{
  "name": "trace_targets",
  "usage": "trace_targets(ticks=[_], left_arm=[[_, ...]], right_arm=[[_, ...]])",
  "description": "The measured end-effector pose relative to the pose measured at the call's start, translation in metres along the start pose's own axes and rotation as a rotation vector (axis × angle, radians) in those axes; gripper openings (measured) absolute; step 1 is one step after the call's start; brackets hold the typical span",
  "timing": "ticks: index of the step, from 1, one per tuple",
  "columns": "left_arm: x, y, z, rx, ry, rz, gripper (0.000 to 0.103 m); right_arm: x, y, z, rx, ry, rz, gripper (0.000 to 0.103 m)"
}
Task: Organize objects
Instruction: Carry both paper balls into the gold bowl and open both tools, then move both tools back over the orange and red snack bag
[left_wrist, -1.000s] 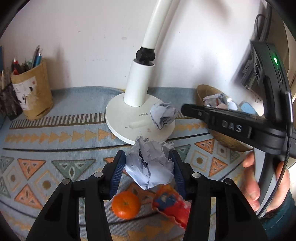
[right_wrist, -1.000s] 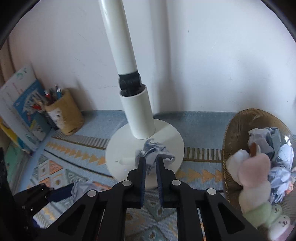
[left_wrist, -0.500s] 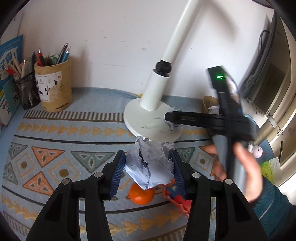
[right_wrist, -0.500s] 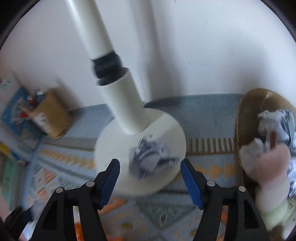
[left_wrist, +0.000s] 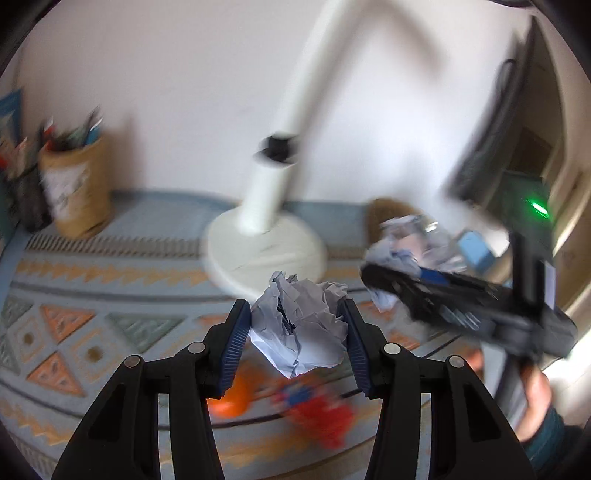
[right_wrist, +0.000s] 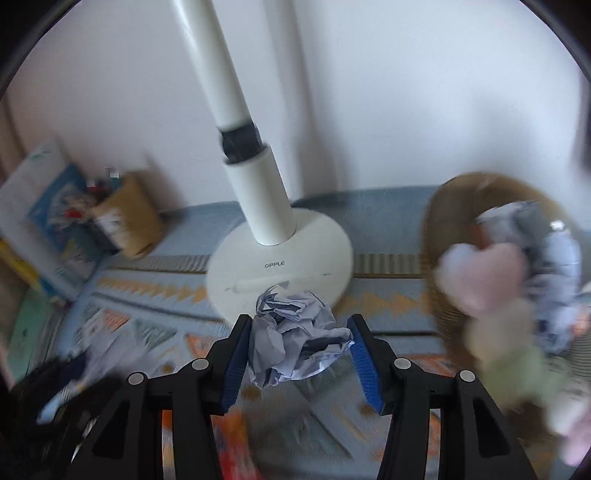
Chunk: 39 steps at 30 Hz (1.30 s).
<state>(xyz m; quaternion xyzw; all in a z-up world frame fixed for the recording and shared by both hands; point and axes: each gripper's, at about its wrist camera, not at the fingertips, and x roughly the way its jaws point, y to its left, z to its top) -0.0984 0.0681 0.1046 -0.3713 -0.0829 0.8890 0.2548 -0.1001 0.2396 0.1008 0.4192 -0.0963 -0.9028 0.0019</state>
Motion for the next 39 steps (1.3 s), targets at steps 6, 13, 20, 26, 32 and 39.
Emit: trace_targets(ticks=[6,13,20,26,32,39], left_arm=[[0.005,-0.089,0.035,0.097,-0.081,-0.07,0.047],[0.063,-0.168,0.056,0.174,-0.054,-0.163,0.047],[0.115,-0.198,0.049,0.203,-0.01,-0.121,0.07],[0.112,-0.185,0.048,0.162,-0.011,-0.096,0.097],[0.054,-0.146,0.032,0.072,-0.067,-0.075,0.097],[-0.049,-0.106,0.012,0.049,-0.198,0.05,0.099]], right_arm=[[-0.128,-0.056,0.008,0.059,-0.235,-0.049,0.053],[-0.192,-0.172,0.018,0.207,-0.37,-0.22,0.054],[-0.152,-0.231,0.023,0.295,-0.3,-0.231,0.063],[-0.12,-0.249,0.038,0.271,-0.235,-0.279,0.072],[-0.141,-0.25,0.008,0.317,-0.247,-0.205,0.072],[-0.2,-0.194,-0.01,0.237,-0.337,-0.076,0.072]])
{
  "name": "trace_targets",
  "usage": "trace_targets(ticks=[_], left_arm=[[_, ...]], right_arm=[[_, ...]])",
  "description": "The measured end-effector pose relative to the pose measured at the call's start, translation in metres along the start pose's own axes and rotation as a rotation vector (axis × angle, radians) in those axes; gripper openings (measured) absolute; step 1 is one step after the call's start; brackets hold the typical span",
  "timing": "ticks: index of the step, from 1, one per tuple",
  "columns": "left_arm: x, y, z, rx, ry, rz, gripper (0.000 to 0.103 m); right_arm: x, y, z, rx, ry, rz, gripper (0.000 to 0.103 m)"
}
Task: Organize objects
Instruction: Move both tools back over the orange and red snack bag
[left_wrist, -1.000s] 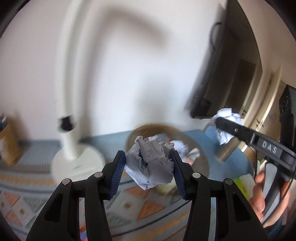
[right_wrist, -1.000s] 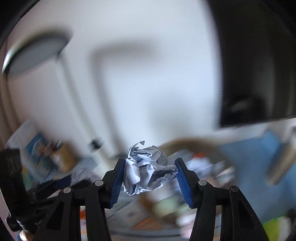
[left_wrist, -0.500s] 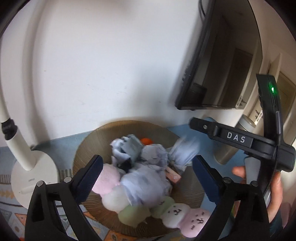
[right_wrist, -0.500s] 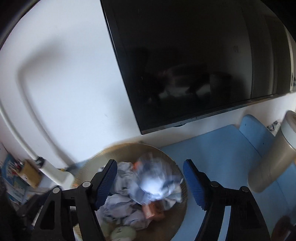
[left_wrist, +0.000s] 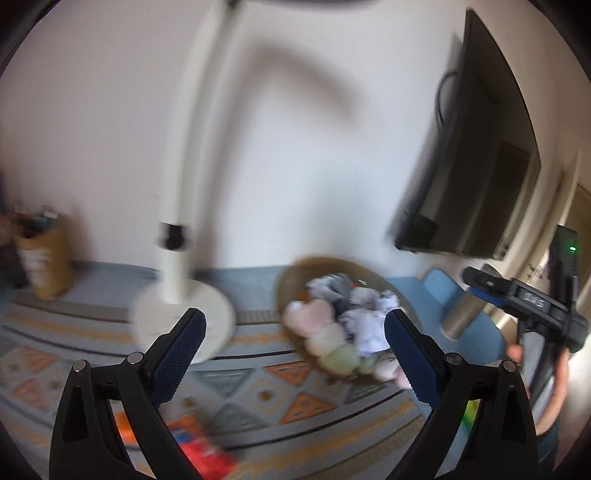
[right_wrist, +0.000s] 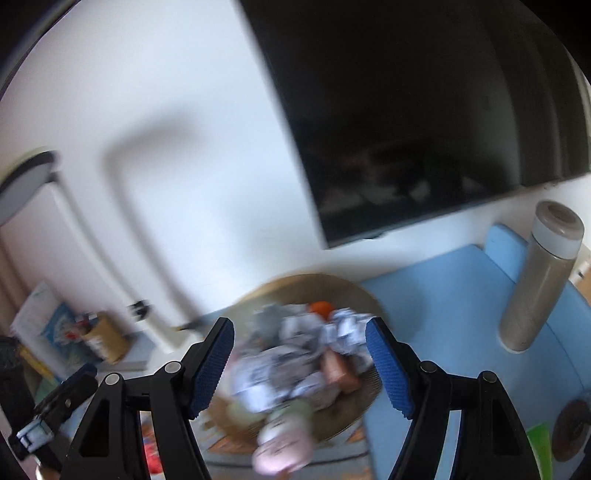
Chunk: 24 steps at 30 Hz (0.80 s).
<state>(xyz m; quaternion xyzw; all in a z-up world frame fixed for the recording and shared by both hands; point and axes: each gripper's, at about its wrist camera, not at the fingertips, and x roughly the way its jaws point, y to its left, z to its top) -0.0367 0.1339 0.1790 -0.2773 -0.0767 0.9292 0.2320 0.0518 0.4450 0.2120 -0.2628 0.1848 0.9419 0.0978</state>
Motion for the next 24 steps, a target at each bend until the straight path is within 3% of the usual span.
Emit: trace_targets(ticks=[1,4,6,8,11,16,20,24], left_arm=[[-0.015,0.008,-0.001,-0.002,-0.017,0.028,0.103],[-0.053,0.035,-0.011,-0.025,-0.063,0.129,0.103],[-0.071,0.059,-0.023,-0.059,-0.068,0.202,0.103],[-0.081,0.08,-0.039,-0.08,-0.057,0.289,0.102],[-0.077,0.11,-0.079,-0.066,0.007,0.425,0.102],[-0.054,0.156,-0.137,-0.109,0.139,0.474,0.102],[-0.05,0.177,-0.153,-0.197,0.124,0.477,0.102],[-0.045,0.179,-0.157,-0.236,0.149,0.527,0.102]], right_arm=[[-0.006,0.012,-0.004,-0.015,-0.003,0.019,0.072],[-0.026,0.05,-0.017,-0.067,-0.01,0.07,0.073],[-0.031,0.078,-0.036,-0.107,0.008,0.128,0.08],[-0.024,0.103,-0.065,-0.143,0.053,0.171,0.09],[0.0,0.128,-0.112,-0.2,0.12,0.132,0.09],[0.052,0.133,-0.185,-0.237,0.19,-0.031,0.09],[0.073,0.125,-0.206,-0.224,0.218,-0.023,0.09],[0.086,0.124,-0.211,-0.218,0.275,-0.09,0.09]])
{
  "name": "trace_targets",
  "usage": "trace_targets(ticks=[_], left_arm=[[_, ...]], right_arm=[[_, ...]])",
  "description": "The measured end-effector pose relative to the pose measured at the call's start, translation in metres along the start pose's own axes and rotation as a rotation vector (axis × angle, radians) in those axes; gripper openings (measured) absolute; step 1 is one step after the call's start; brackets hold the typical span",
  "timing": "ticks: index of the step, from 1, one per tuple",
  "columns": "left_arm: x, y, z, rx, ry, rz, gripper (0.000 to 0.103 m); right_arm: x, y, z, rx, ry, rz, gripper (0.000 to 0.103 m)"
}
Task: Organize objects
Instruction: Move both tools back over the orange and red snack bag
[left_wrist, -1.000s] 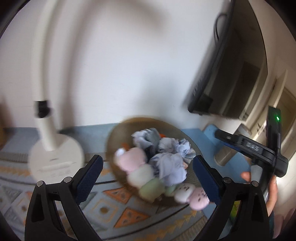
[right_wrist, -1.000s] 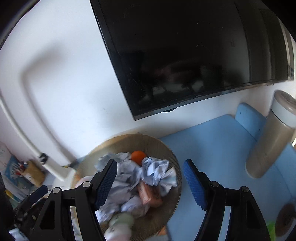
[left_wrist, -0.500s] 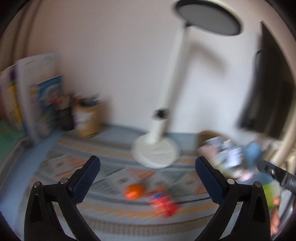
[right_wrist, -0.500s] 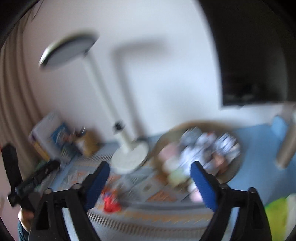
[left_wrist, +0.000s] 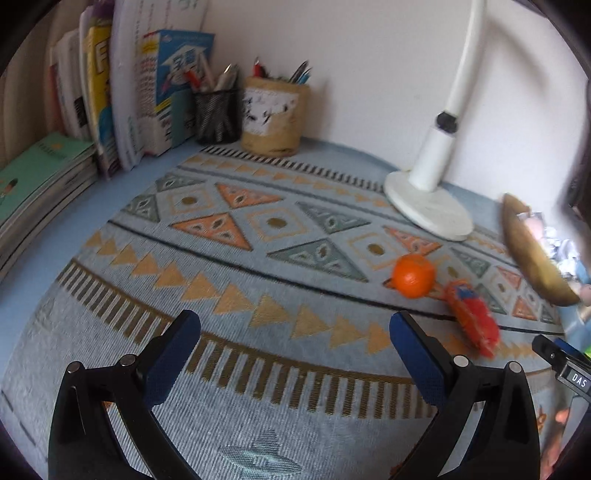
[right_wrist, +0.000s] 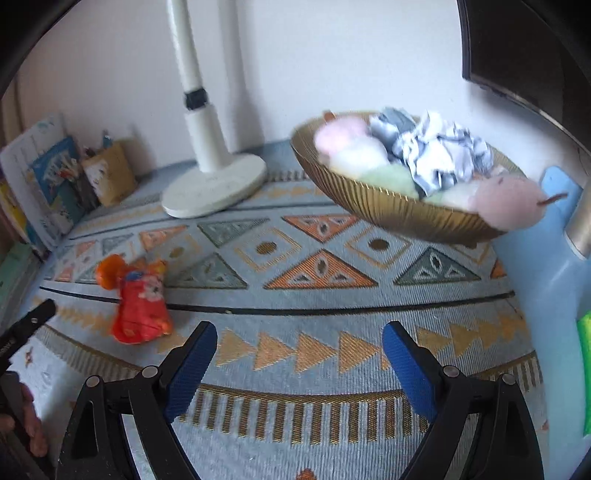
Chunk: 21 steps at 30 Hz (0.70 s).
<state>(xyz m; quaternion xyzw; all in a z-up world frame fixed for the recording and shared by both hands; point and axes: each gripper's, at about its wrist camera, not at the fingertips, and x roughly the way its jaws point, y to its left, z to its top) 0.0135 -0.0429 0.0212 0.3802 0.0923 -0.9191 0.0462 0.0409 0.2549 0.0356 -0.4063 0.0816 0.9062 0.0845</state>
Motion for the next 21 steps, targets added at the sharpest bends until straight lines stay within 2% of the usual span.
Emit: trace_targets(ticks=[3,8,10,14,21], left_arm=[[0.006,-0.003,-0.003,0.019,0.035,0.008,0.102],[0.02,-0.009,-0.006,0.063,0.132,0.021,0.102],[0.022,-0.016,-0.008,0.102,0.143,0.048,0.102],[0.022,-0.025,-0.01,0.157,0.15,0.055,0.102],[0.02,-0.023,-0.009,0.153,0.153,0.047,0.102]], right_arm=[[0.007,-0.003,0.003,0.009,0.036,-0.016,0.09],[0.003,-0.01,0.003,0.042,0.019,-0.042,0.094],[0.004,-0.014,0.003,0.061,0.029,-0.034,0.094],[0.007,-0.018,0.004,0.075,0.049,-0.035,0.094],[0.011,-0.017,0.005,0.066,0.068,-0.038,0.094]])
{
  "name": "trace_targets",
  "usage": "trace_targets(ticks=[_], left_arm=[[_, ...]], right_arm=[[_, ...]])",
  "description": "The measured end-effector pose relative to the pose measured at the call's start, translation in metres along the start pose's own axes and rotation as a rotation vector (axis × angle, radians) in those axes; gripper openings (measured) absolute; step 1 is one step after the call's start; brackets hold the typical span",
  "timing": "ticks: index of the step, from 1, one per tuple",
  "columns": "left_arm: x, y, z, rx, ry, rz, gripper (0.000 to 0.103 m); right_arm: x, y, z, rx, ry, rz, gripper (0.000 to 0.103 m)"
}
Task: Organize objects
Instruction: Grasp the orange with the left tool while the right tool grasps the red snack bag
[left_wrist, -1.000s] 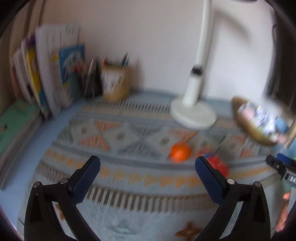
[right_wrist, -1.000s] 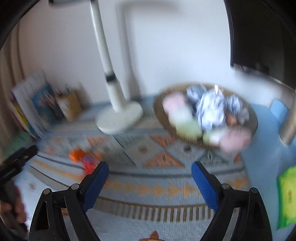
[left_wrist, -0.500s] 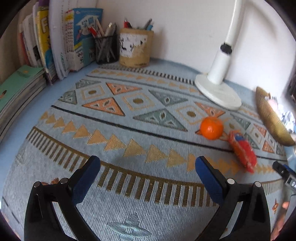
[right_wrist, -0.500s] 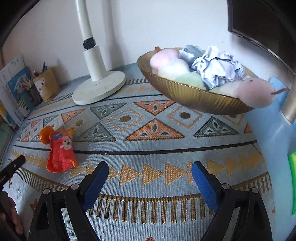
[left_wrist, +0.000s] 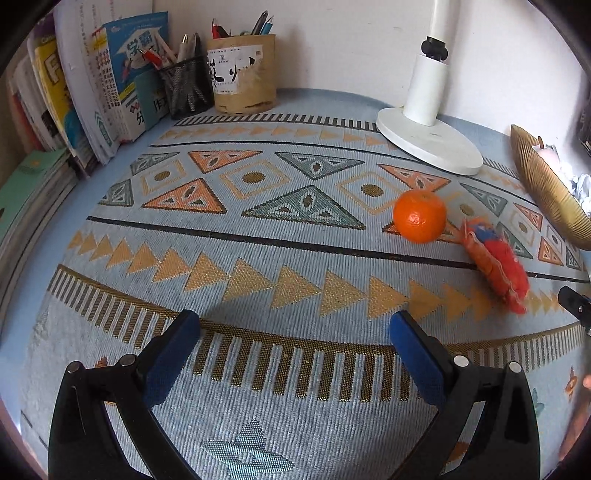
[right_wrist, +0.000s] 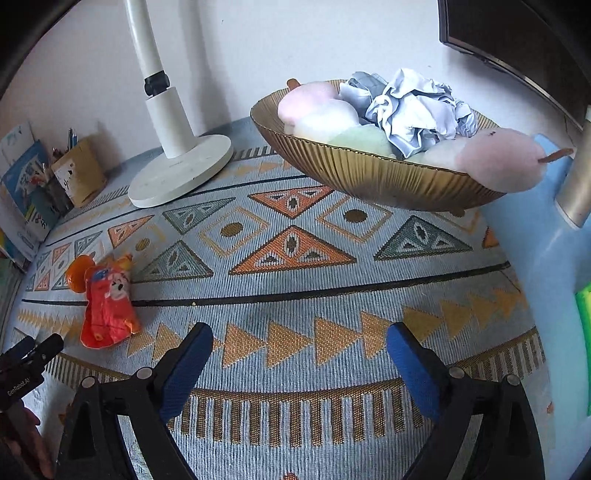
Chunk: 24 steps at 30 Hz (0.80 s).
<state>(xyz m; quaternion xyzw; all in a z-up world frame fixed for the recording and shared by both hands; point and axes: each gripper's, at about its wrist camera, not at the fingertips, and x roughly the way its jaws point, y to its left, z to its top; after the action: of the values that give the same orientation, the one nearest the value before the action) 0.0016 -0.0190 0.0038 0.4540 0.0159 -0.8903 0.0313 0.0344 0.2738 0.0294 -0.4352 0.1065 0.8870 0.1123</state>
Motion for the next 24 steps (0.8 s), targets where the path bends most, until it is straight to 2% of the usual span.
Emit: trace_targets(ticks=[5,7,8,9,11,13,15,17,18,19,20,21,24], left_arm=[[-0.001,-0.002,0.001,0.0,0.002,0.002,0.102],[0.0,-0.003,0.004,0.014,0.013,-0.019,0.102],[0.0,-0.004,0.007,0.028,0.022,-0.048,0.102],[-0.002,-0.003,0.014,0.036,0.021,-0.118,0.102],[-0.005,0.001,0.026,0.027,-0.008,-0.198,0.102],[-0.004,-0.001,0.045,0.038,-0.012,-0.237,0.102],[0.001,-0.011,0.059,0.099,-0.019,-0.289,0.101],[0.005,-0.02,0.064,0.154,-0.026,-0.313,0.098],[0.01,-0.027,0.065,0.192,-0.012,-0.328,0.09],[0.013,-0.033,0.064,0.216,-0.001,-0.335,0.079],[0.018,-0.038,0.064,0.242,0.011,-0.343,0.077],[0.022,-0.042,0.063,0.263,0.018,-0.346,0.075],[0.03,-0.053,0.061,0.291,0.017,-0.352,0.073]], right_arm=[[0.0,0.001,0.0,-0.008,0.002,0.007,0.094],[-0.007,0.003,0.0,-0.023,-0.021,0.039,0.094],[-0.01,0.006,0.0,-0.037,-0.032,0.078,0.094],[-0.015,0.012,0.002,-0.06,-0.038,0.156,0.094],[-0.022,0.034,0.007,-0.14,-0.015,0.303,0.094],[-0.023,0.062,0.012,-0.243,0.019,0.313,0.094],[-0.012,0.091,0.017,-0.34,0.072,0.274,0.094],[0.002,0.108,0.02,-0.374,0.097,0.289,0.086],[0.006,0.114,0.02,-0.384,0.094,0.306,0.082],[0.011,0.117,0.018,-0.392,0.095,0.31,0.073],[0.016,0.121,0.018,-0.396,0.104,0.308,0.068],[0.022,0.124,0.018,-0.394,0.118,0.308,0.068],[0.024,0.127,0.02,-0.401,0.083,0.306,0.054]])
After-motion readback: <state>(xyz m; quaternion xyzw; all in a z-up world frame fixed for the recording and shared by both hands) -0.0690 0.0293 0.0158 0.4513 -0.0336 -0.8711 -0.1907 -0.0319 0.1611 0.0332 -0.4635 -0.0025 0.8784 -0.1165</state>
